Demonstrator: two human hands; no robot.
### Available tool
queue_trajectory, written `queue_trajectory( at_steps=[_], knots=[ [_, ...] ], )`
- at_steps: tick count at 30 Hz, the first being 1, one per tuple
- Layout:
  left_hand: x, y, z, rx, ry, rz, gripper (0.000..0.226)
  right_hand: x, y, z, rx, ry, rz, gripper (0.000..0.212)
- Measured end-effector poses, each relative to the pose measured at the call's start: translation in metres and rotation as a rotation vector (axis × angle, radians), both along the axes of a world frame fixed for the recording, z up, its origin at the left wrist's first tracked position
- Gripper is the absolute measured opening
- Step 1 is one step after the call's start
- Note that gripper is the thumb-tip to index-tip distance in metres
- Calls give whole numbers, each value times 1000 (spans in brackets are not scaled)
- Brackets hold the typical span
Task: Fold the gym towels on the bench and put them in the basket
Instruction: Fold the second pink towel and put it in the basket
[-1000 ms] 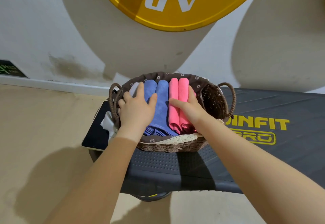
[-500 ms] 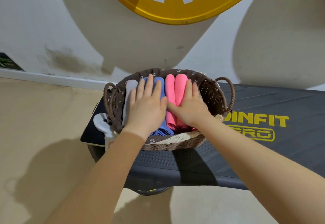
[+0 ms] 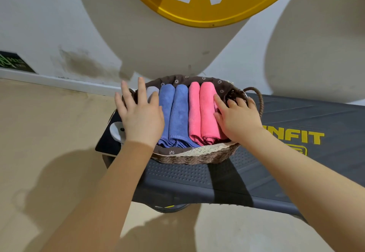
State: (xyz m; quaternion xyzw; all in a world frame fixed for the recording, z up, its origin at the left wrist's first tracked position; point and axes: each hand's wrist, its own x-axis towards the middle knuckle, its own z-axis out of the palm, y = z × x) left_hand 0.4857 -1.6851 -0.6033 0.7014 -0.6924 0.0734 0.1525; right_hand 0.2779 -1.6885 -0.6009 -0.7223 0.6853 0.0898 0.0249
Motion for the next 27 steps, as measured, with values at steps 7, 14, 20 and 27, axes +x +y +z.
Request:
queue_trajectory(
  at_steps=[7,14,20,27],
  knots=[
    [6,-24,0,-75,-88,-113,42,8,2,6,124,93,-130,67],
    [1,-38,0,-15,-68,-179,33,12,8,2,63,1,-198,63],
    [-21,-28,-6,286,-1,-321,55,29,5,9,211,-764,-243,80],
    [-21,-26,-10,433,46,-276,61,41,-4,-9,310,-928,-352,95]
  ],
)
